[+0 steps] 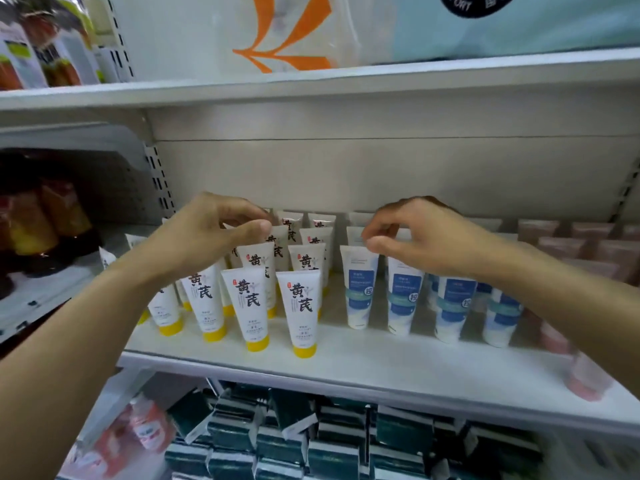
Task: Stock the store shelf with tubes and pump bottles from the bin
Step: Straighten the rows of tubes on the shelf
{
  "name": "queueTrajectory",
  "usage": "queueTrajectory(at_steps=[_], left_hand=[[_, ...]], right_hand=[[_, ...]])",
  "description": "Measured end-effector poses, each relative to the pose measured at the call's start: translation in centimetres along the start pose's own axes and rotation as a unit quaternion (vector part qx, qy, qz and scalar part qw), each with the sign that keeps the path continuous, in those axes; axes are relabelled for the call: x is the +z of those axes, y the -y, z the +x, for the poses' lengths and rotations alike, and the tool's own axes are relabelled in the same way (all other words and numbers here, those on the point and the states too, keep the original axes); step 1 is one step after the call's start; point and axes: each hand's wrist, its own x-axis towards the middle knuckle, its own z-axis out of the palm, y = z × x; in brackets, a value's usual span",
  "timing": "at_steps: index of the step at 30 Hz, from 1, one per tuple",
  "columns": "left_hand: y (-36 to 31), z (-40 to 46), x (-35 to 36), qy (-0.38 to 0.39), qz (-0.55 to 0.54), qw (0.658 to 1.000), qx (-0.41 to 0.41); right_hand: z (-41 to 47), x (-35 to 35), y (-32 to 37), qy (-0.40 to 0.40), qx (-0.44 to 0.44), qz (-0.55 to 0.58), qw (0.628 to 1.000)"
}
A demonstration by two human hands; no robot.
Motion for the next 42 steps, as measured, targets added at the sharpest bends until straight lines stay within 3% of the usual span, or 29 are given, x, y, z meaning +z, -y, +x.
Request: queueTrajectory(at_steps=[8, 13, 19, 24, 28, 42], left_hand=[[3.6, 4.9, -2.2, 0.042, 0.031, 0.998, 0.017], [5.9, 9.9, -3.4, 0.096, 0.102, 0.988, 0.060], [9.1, 13.3, -2.5, 0.171, 0.141, 0.968, 0.119], [11.7, 15.4, -0.4, 0.205, 0.229, 0.944, 0.118], [12.5, 16.5, 1.0, 0.229, 0.283, 0.926, 0.106], [12.8, 16.6, 2.5, 0.151, 0.305, 0.925, 0.166]], right_hand=[[5.4, 1.1, -0.6, -0.004, 0.034, 0.019, 0.999], [9.4, 2.2, -1.0, -0.015, -0.003, 0.028, 0.999], [13.7, 4.1, -1.1, 0.005, 0.014, -0.056, 0.998], [15.9, 6.0, -1.5, 0.069, 0.031, -0.186, 0.980], [17.1, 7.2, -1.5, 0.123, 0.056, -0.218, 0.966], [18.0, 8.6, -2.4, 0.113, 0.052, -0.228, 0.966]])
